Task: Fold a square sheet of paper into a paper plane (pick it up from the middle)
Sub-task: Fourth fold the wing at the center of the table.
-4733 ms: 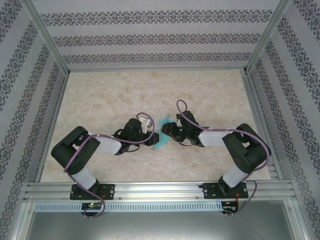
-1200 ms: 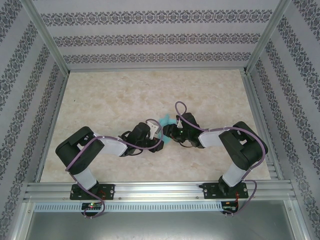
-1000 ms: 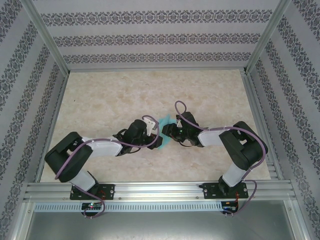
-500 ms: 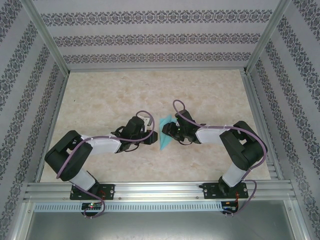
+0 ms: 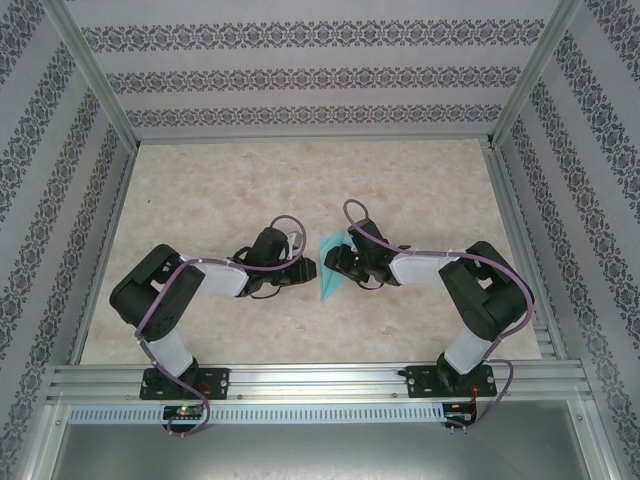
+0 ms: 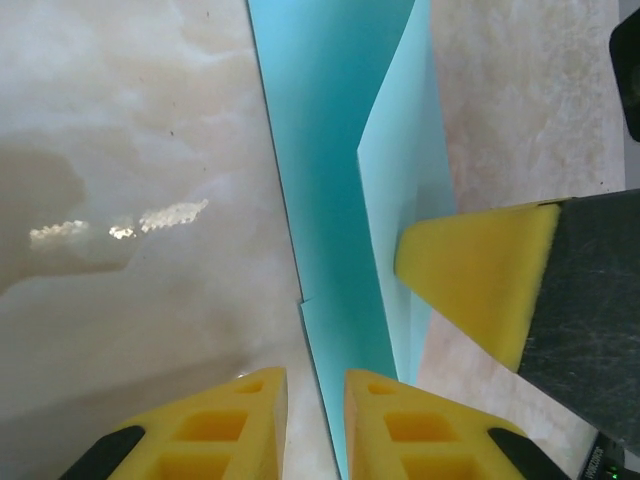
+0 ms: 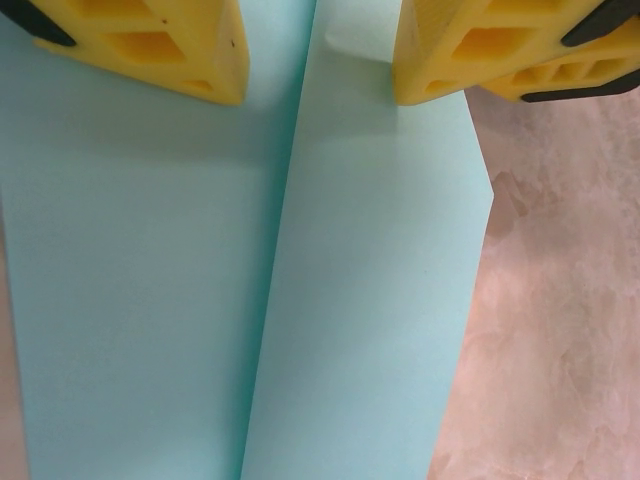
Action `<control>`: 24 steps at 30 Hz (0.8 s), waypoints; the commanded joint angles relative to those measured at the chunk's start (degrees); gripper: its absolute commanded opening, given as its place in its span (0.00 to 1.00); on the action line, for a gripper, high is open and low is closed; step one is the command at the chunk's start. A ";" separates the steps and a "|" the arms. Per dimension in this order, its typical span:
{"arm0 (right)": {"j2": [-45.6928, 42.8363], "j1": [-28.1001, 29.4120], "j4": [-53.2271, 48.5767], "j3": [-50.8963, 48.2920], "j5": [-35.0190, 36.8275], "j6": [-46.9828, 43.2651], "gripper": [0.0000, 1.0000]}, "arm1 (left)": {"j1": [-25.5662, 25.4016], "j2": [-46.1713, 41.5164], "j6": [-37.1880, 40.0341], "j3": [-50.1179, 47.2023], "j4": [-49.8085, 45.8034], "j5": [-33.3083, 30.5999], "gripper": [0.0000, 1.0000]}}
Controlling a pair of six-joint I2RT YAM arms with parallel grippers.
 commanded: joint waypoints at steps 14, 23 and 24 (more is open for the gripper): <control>6.93 1.99 -12.92 2.61 5.40 0.23 0.39 | 1.78 -1.30 -1.78 0.33 1.74 -1.02 0.16; 9.13 2.92 -17.52 4.83 7.46 -0.68 0.39 | 3.31 -1.19 -1.53 1.75 1.55 -0.97 0.14; 9.39 3.01 -17.81 5.06 7.58 -0.81 0.40 | 3.34 -1.05 -1.38 2.11 1.55 -0.82 0.14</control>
